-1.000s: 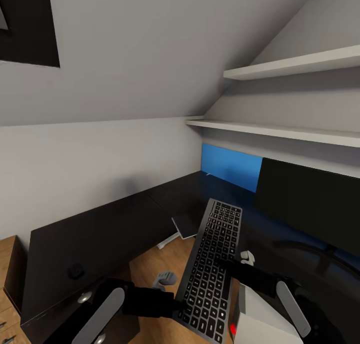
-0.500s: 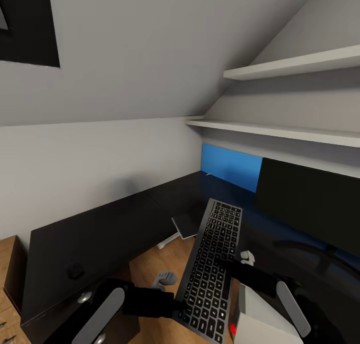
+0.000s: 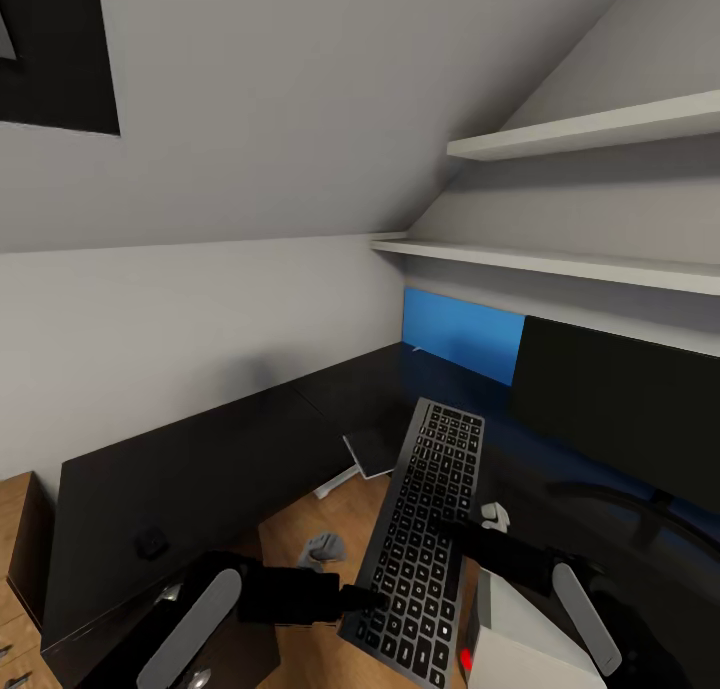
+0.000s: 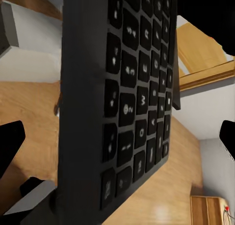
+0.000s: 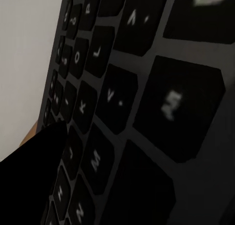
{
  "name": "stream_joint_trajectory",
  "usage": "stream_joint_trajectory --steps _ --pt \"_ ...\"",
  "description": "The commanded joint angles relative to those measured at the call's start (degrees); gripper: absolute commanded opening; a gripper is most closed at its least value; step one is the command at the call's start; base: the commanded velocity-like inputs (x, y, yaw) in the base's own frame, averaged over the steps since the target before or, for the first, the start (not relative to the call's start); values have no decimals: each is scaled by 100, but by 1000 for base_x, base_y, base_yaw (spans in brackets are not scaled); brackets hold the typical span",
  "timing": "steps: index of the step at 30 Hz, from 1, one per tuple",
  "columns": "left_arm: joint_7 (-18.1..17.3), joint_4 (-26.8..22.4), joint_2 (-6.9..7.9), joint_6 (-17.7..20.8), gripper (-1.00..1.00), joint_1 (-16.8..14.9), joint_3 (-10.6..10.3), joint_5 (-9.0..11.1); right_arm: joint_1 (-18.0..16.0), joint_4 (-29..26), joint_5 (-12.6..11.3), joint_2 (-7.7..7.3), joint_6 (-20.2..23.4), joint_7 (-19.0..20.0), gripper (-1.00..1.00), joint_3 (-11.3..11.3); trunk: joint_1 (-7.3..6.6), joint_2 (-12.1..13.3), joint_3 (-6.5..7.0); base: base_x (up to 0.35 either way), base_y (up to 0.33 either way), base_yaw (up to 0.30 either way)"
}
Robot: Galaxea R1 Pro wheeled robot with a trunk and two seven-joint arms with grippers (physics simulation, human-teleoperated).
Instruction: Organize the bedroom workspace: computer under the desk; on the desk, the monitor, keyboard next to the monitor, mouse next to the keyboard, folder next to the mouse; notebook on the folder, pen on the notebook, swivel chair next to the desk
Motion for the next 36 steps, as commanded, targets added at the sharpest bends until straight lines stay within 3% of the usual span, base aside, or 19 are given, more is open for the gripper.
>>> stream_joint_trajectory --steps 1,6,11,13,19,21,31,34,36 --pt "-34 -1 9 7 100 -6 48 -27 -4 7 -36 -2 34 -2 -100 2 1 -5 -8 0 0 0" --pt "-25 5 142 14 100 -5 516 -23 -4 52 -29 -2 26 -3 -100 -6 1 -5 -8 0 0 0" --pt "-2 142 499 9 100 -6 967 -12 -4 65 -20 -2 -3 -21 -100 -21 1 -5 -8 0 0 0" --pt "2 239 546 8 100 -7 1126 -12 -4 66 -19 -2 -10 -35 -100 -24 1 -5 -8 0 0 0" --pt "187 966 616 7 100 -8 2020 -25 -4 62 -10 -18 -18 -121 -100 -36 1 -5 -8 0 0 0" --pt "296 1150 618 5 100 -8 2206 -30 -4 62 -11 -23 -24 -117 -100 -38 1 -5 -8 0 0 0" --pt "462 1774 610 -43 100 -8 2387 -77 -4 59 -10 -28 -35 -117 -100 -39 1 -5 -8 0 0 0" --pt "475 2048 601 -250 100 -8 2390 -296 -4 59 -10 -28 -36 -117 -100 -39 1 -5 -8 0 0 0" --pt "479 2277 584 -516 100 -8 2388 -545 -4 59 -9 -28 -36 -117 -100 -41 1 -5 -8 0 0 0"
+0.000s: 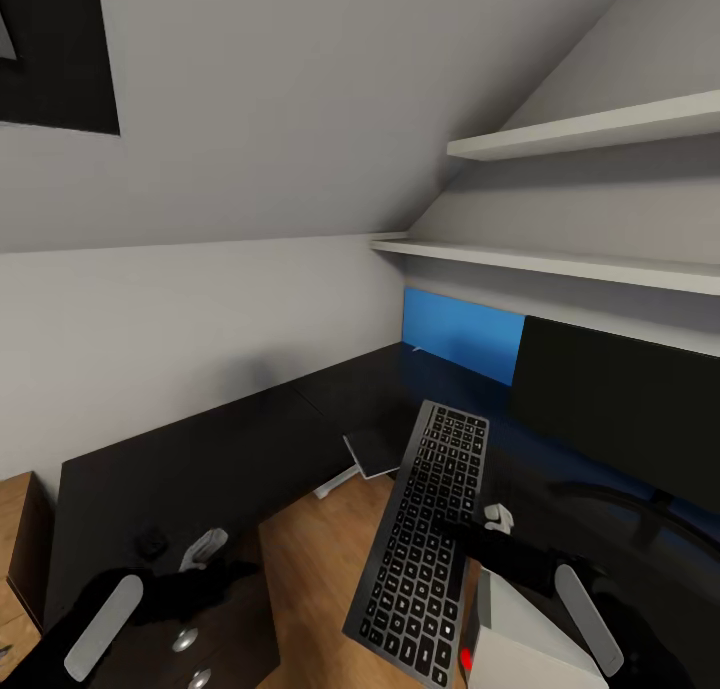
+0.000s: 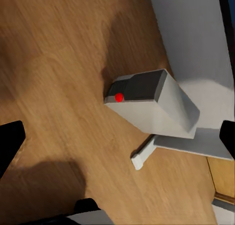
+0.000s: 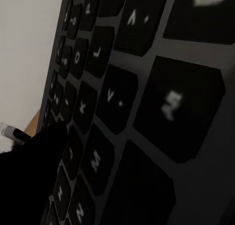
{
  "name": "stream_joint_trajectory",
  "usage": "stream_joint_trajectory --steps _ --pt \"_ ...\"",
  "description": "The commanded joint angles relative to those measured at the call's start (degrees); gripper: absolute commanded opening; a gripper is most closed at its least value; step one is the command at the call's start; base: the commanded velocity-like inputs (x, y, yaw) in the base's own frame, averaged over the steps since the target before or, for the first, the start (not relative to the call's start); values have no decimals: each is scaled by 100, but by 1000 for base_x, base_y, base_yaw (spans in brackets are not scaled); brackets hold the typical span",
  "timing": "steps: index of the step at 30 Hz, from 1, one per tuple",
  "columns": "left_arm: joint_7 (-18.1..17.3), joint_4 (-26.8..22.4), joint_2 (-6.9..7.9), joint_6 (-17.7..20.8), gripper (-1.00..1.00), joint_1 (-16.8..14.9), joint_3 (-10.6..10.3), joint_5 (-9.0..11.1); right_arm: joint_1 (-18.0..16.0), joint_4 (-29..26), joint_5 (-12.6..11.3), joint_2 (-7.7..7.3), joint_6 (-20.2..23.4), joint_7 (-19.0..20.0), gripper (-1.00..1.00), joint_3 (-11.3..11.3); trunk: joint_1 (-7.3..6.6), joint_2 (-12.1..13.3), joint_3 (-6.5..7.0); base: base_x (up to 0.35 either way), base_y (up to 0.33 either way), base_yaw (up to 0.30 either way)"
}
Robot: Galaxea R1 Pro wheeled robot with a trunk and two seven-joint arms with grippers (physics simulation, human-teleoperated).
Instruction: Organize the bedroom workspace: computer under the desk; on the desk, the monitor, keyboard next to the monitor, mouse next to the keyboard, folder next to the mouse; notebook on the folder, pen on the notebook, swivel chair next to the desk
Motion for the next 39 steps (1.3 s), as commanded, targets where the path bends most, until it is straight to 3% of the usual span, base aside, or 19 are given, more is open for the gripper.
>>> stream_joint_trajectory --steps 1,5,9,14,17,22,26,34,35,36,39 --pt "-31 166 -30 -204 100 -5 -10 -207 -4 -1 -27 -1 34 1 -100 -12 0 -5 -8 0 0 0" --pt "-38 715 -238 -843 100 -5 -12 -767 -4 -1 -26 -1 34 1 -100 -57 0 -5 -8 0 0 0" --pt "-39 1144 -465 -1239 100 -3 -12 -1277 -4 -1 -26 -3 34 1 -100 -74 0 -5 -8 0 0 0" --pt "-28 1535 -694 -1619 100 -1 -12 -1686 -4 -1 -26 -1 34 -2 -100 -79 0 -5 -8 0 0 0" --pt "-8 1953 -856 -2153 100 -3 -12 -1933 -4 -1 -26 -3 34 -5 -100 -80 0 -5 -8 0 0 0" --pt "69 2946 -1160 -3546 100 -5 -11 -2515 -4 -1 -26 -24 34 -6 -100 -85 0 -5 -8 0 0 0" --pt "92 3672 -1346 -4304 100 -5 -11 -2747 -4 -1 -19 -33 29 -12 -100 -87 0 -5 -8 0 0 0" --pt "93 4556 -1469 -4862 100 -4 3 -2787 -4 -1 -10 -36 25 -24 -100 -85 0 -5 -8 0 0 0" --pt "92 4697 -1473 -5100 100 -4 4 -2784 -4 -1 -10 -36 25 -24 -100 -84 0 -5 -8 0 0 0" --pt "106 5247 -1474 -7401 100 -4 5 -2781 -4 -1 -9 -36 -77 -25 -100 -81 0 -5 -8 0 0 0" --pt "109 5296 -1469 -7771 100 45 13 -2771 -4 3 -9 -36 -149 -20 -100 -80 0 -5 -5 0 0 -16"
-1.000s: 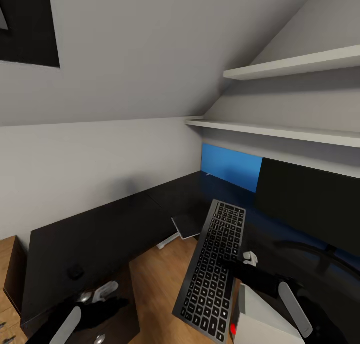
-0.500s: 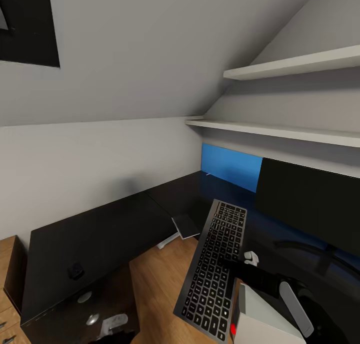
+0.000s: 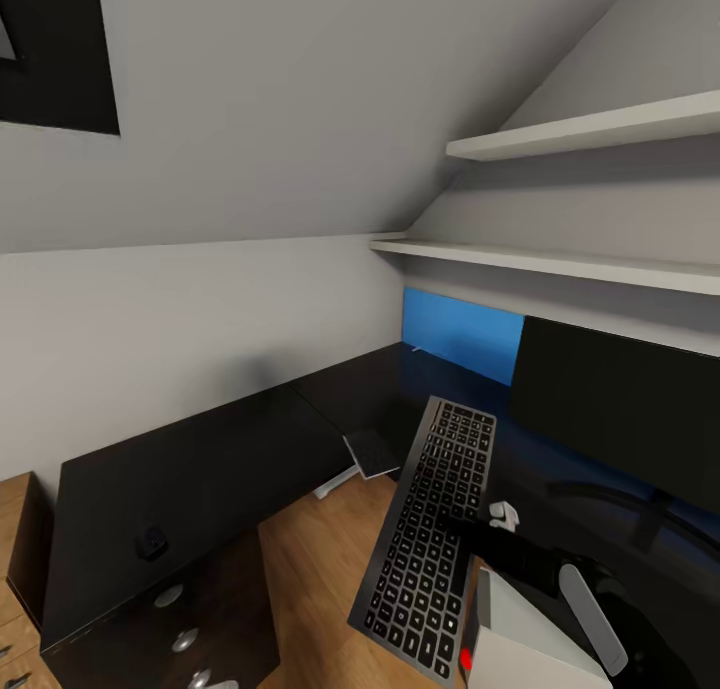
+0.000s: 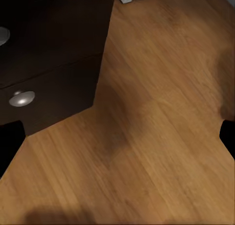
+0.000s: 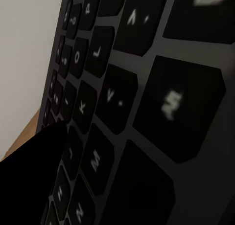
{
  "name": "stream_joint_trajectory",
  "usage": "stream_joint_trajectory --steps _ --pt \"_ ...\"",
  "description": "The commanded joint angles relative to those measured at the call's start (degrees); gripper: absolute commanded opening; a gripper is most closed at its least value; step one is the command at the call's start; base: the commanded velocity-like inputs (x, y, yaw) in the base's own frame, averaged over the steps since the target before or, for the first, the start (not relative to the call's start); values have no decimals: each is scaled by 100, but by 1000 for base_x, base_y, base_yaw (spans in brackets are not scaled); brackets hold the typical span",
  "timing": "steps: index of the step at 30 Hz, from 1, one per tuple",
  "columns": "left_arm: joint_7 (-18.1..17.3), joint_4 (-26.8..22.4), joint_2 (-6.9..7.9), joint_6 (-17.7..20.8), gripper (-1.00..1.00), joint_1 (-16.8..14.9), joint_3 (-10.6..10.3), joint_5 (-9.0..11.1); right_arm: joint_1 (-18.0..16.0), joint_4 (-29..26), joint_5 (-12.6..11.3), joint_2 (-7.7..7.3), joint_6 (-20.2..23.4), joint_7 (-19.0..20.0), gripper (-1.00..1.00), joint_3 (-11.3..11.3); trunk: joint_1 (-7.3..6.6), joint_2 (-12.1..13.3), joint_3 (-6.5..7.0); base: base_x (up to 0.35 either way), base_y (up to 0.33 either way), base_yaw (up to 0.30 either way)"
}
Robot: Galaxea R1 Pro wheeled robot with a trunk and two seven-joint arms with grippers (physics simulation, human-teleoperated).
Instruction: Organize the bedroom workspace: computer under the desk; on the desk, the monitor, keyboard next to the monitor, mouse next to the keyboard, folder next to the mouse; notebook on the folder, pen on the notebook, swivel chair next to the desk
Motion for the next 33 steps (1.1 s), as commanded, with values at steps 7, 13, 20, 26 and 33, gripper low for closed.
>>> stream_joint_trajectory --steps 7,13,20,26,33 --pt "-26 19 26 -115 100 33 -38 68 -4 -2 -23 2 17 3 -100 -12 0 -5 28 0 0 -154" --pt "-19 20 25 -121 100 34 -36 68 -4 107 -35 32 -65 -122 -100 -16 0 -5 61 0 0 -201" --pt "-18 20 25 -122 100 38 -30 69 -4 252 -35 24 -185 -165 -100 -194 0 -5 85 -29 -24 -205" --pt "-18 20 25 -122 100 35 -29 69 -4 291 -39 14 -194 -168 -100 -246 0 -5 90 -236 -155 -212" --pt "-18 20 25 -114 100 37 -29 69 -4 306 -41 50 -233 -260 -100 -251 0 -5 90 -114 -52 -15"
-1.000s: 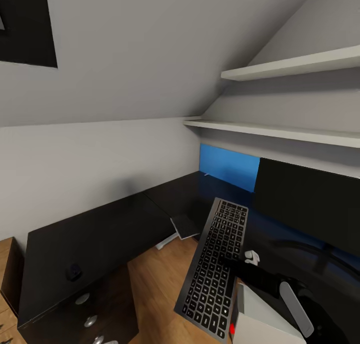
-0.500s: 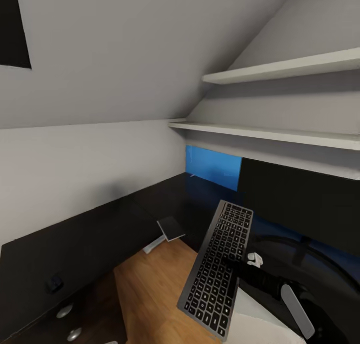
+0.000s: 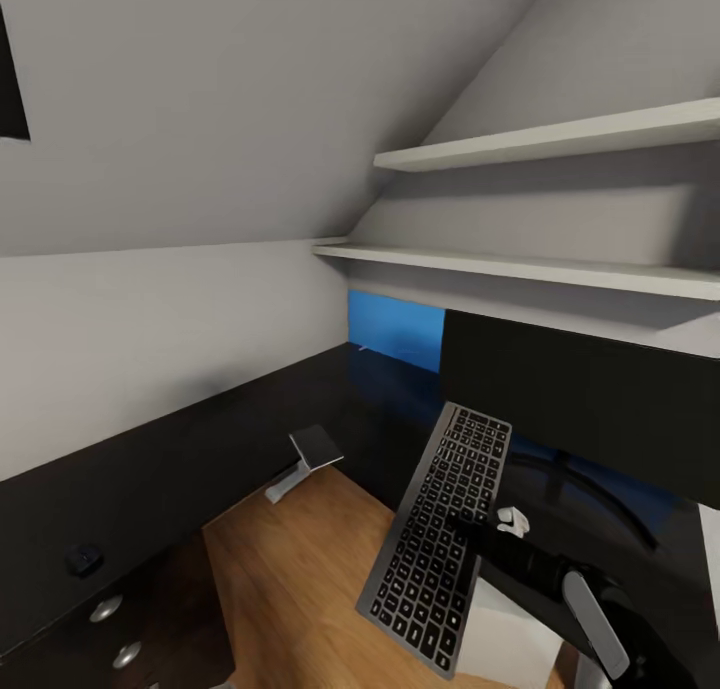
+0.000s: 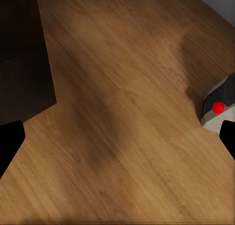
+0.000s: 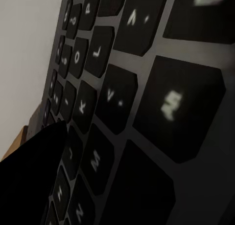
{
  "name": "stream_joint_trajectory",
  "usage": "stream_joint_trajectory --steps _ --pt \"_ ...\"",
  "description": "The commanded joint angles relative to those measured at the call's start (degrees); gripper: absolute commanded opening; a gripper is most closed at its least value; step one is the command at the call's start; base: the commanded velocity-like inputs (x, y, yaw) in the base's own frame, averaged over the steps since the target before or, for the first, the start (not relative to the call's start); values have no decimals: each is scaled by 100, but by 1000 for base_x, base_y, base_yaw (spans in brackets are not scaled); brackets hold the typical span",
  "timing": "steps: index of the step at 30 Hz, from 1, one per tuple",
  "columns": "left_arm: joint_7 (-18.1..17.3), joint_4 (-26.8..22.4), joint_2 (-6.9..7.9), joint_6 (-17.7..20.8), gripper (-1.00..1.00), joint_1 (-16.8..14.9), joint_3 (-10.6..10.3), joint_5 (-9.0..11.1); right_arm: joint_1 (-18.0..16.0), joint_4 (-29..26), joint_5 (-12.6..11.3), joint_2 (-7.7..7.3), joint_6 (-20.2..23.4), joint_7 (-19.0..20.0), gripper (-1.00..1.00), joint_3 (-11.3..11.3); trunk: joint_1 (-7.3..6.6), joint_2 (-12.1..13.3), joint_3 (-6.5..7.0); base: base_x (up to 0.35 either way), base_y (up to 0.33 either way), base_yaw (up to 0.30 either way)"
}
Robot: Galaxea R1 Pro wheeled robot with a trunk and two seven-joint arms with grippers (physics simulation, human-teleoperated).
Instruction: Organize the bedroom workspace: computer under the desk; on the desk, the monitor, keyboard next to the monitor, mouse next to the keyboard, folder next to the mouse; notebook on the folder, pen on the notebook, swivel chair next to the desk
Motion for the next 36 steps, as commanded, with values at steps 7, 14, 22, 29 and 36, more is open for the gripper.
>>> stream_joint_trajectory --steps 7,14,22,29,36 --pt "-28 7 1 -8 100 -6 -46 62 -4 194 -82 340 -671 -512 -100 -237 0 -5 -8 -9 -4 -1" --pt "-28 7 -6 1 100 -7 -52 56 -4 452 -448 960 -976 -1055 -100 -1131 0 -5 -8 0 0 0" --pt "-28 7 -9 2 100 -2 -53 53 -4 487 -635 1201 -1024 -1282 -100 -1331 0 -5 -8 0 0 0" --pt "-28 7 -16 5 100 -6 -48 53 -4 477 -705 1237 -1039 -1914 -100 -1344 0 -5 -8 0 0 0" --pt "-28 7 -16 10 100 -4 -50 53 -4 499 -1030 1373 -1331 -1995 -100 -1573 0 -5 -8 0 0 0"
